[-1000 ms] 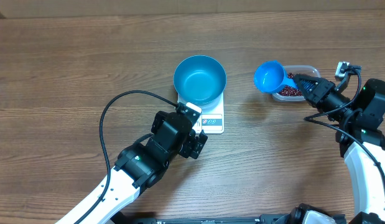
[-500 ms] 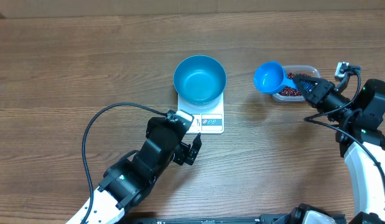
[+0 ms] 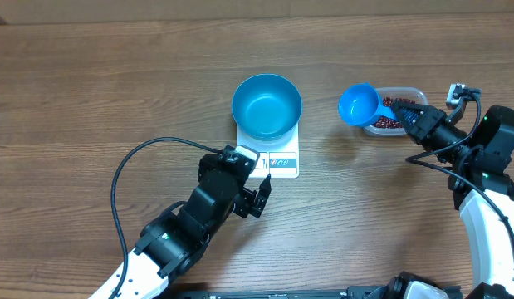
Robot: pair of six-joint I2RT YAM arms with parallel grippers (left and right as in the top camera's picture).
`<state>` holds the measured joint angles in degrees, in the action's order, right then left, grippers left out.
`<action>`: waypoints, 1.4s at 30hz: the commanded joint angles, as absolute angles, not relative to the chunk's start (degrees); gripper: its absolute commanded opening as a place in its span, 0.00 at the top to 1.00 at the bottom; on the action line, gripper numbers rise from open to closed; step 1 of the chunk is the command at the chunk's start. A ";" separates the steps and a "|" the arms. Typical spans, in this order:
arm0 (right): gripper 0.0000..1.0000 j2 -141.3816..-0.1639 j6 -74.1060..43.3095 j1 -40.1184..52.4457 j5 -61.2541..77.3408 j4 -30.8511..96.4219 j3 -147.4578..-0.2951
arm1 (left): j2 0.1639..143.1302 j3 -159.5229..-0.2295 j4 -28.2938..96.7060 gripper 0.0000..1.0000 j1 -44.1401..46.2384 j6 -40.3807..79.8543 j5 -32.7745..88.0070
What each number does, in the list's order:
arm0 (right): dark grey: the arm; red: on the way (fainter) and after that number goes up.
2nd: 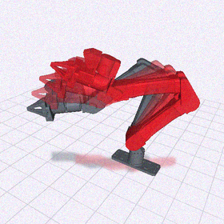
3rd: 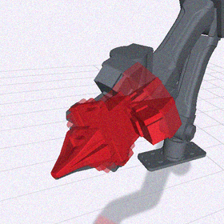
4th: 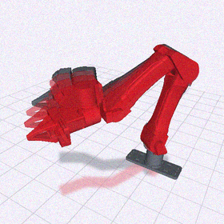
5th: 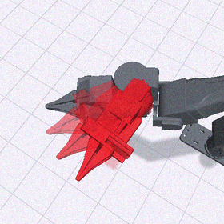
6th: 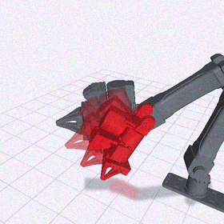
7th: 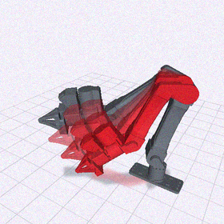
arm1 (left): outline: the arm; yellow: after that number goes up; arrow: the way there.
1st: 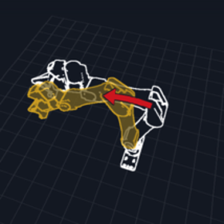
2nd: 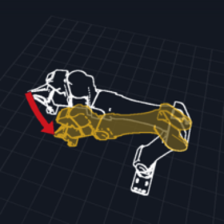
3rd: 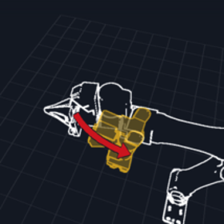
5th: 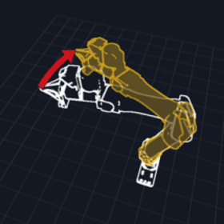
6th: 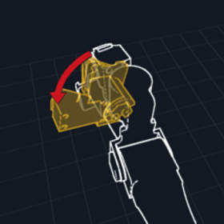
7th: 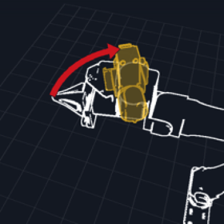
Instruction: Scoop item into bowl and weigh 150g on scale
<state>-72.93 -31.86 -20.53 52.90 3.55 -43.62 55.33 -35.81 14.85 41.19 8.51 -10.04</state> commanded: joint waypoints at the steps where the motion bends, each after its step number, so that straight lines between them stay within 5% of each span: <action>1: 0.96 -72.69 -31.20 -20.75 52.60 3.31 -44.69 | 55.66 -35.33 14.85 0.00 40.84 9.04 -9.56; 42: 0.96 -72.69 -31.20 -20.75 52.60 3.31 -44.69 | 61.10 -35.33 10.81 0.01 40.84 7.29 -18.59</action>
